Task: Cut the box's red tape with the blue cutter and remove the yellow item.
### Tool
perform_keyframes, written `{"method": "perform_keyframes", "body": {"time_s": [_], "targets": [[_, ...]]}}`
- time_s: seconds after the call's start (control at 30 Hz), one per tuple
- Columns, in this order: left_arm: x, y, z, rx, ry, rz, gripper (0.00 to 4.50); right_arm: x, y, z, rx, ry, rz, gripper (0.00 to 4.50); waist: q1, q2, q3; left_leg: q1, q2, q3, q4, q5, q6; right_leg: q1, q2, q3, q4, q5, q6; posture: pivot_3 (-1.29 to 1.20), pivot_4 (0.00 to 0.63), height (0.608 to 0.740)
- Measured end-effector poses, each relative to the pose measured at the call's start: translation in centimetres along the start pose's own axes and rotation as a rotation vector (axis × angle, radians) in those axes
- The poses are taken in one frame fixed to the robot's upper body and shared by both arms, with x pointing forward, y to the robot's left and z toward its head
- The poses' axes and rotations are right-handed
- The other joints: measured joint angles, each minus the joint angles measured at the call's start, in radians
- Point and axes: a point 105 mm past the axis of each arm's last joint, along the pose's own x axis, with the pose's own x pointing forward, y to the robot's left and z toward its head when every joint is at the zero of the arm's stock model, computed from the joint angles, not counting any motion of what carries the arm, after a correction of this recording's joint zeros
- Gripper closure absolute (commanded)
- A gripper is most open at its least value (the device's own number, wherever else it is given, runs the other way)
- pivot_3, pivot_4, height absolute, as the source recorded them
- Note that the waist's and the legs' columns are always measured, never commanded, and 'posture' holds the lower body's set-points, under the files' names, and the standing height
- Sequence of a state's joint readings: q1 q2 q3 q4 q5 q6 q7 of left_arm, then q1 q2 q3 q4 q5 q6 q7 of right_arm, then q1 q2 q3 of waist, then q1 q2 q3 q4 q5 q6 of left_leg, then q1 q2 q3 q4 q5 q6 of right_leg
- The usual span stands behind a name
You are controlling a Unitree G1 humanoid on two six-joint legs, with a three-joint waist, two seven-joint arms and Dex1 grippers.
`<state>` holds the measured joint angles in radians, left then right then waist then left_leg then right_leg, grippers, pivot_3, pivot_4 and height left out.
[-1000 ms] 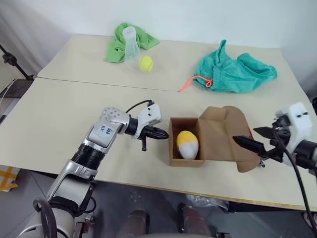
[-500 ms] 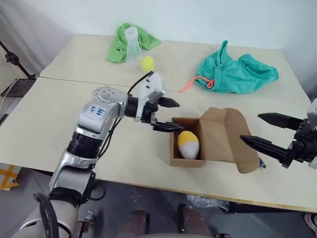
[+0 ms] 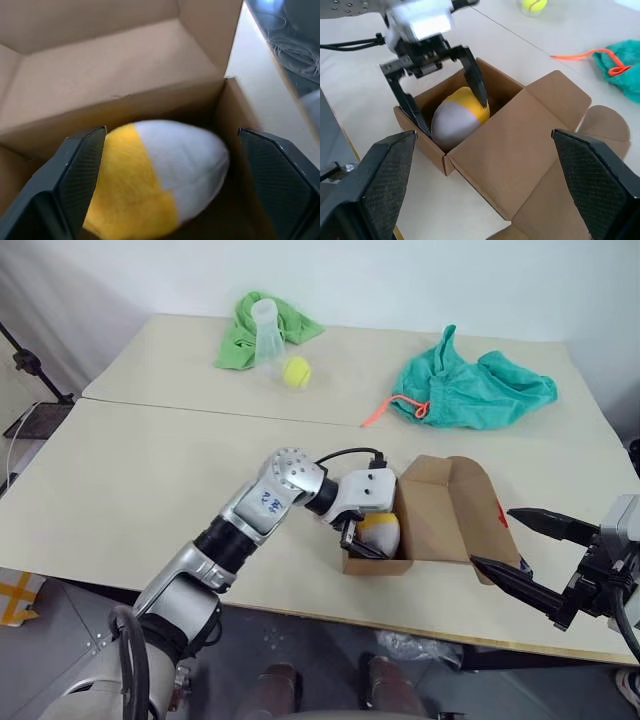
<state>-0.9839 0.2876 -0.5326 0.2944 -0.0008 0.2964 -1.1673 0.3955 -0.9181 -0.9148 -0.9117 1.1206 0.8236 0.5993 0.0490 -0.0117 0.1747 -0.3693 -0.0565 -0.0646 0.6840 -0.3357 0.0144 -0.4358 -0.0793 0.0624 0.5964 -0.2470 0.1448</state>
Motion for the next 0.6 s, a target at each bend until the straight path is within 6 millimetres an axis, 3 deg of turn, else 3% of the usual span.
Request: {"method": "perform_keyframes", "body": {"time_s": [0.4, 0.6], "targets": [[-0.47, 0.55, -0.20, 0.034, 0.014, -0.012, 4.44, -0.20, -0.17, -0.23, 0.004, 0.003, -0.032, 0.00, -0.005, 0.000, 0.000, 0.003, 0.000, -0.001, 0.000, 0.000, 0.001, 0.004, 0.000, 0.000, -0.001, 0.000, 0.000, 0.00, 0.150, 0.740], [-0.83, 0.97, 0.33, 0.018, -0.021, 0.011, 4.48, -0.21, -0.91, 0.08, -0.019, 0.007, -0.048, 0.00, -0.003, 0.000, 0.000, 0.002, 0.000, -0.001, 0.000, 0.000, 0.001, 0.004, 0.000, -0.001, -0.001, 0.000, 0.000, 0.00, 0.150, 0.740]]}}
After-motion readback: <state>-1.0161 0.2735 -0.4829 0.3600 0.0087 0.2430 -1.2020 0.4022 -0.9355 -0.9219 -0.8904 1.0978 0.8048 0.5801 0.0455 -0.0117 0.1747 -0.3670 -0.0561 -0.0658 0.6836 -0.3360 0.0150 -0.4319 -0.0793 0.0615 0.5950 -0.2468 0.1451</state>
